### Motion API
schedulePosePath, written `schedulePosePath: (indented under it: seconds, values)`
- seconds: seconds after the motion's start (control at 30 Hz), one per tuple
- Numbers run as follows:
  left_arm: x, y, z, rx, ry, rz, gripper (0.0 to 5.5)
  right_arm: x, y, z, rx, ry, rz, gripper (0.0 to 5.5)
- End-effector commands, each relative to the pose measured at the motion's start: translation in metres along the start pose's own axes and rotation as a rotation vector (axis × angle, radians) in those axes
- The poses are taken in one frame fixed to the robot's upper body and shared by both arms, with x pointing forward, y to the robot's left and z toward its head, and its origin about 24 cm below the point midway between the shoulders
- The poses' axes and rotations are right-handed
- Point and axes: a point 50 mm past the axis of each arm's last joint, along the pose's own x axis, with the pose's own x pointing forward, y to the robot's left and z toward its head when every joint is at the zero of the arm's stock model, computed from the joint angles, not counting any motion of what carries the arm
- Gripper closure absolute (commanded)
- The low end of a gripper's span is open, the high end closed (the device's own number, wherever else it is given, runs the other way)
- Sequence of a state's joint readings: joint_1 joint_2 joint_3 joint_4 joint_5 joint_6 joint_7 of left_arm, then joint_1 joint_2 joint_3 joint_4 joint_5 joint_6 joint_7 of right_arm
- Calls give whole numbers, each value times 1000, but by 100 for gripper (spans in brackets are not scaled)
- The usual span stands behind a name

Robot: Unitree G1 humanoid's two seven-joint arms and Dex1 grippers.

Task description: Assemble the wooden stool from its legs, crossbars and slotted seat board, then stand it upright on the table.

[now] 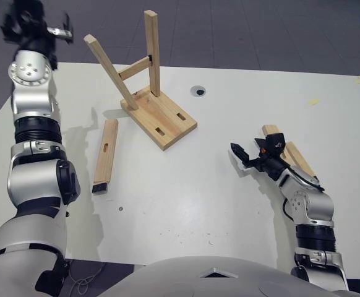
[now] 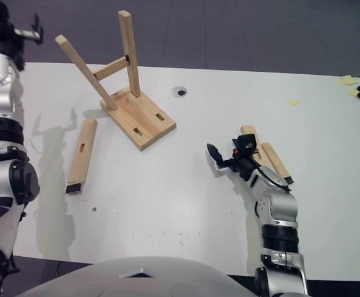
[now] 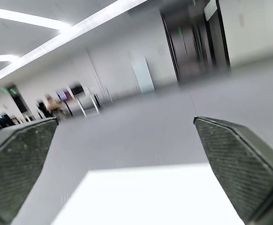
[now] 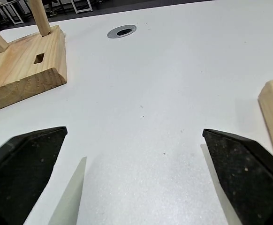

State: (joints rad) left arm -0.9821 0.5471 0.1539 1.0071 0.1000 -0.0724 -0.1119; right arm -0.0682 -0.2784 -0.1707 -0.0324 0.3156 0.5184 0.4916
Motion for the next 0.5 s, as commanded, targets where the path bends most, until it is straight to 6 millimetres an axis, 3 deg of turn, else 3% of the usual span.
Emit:
schedulePosePath:
  seconds: [0.03, 0.3, 0.5]
  values:
    - [4, -23, -16, 41, 109, -110, 12, 0, 3, 14, -1, -42, -1, 10]
    - [8, -53, 9, -13, -22, -282, 12, -3, 1, 14, -9, -18, -1, 10]
    - [-3, -89, 11, 88, -126, -565, 12, -1, -7, 25, -36, -34, -25, 10]
